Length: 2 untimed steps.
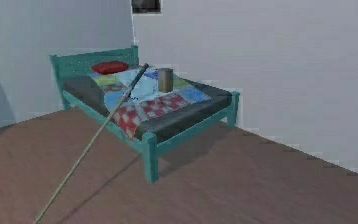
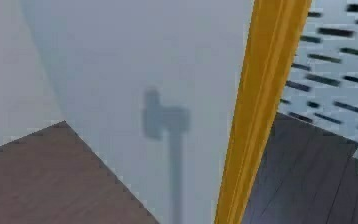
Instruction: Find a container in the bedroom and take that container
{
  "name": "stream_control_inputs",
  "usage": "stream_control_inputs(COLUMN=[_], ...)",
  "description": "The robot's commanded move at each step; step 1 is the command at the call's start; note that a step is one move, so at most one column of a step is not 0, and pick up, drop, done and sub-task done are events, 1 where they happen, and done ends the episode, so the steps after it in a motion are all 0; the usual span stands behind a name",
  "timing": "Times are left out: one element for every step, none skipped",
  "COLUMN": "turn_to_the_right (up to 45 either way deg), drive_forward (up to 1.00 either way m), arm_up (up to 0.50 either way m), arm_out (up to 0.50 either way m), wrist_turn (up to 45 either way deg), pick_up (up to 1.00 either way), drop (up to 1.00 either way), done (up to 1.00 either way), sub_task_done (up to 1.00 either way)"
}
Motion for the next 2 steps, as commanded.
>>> stream_control_inputs(turn_to_the_right=[-45.0, -15.0], drive_forward=[0.0, 0.0], arm_up=[0.0, 0.0], arm_out=[0.0, 0.0], wrist_turn=[0.0, 0.0], pick_up=[0.0, 0.0], drop=[0.0, 0.0], done=[0.0, 0.0], sub_task_done=[0.0, 0.0])
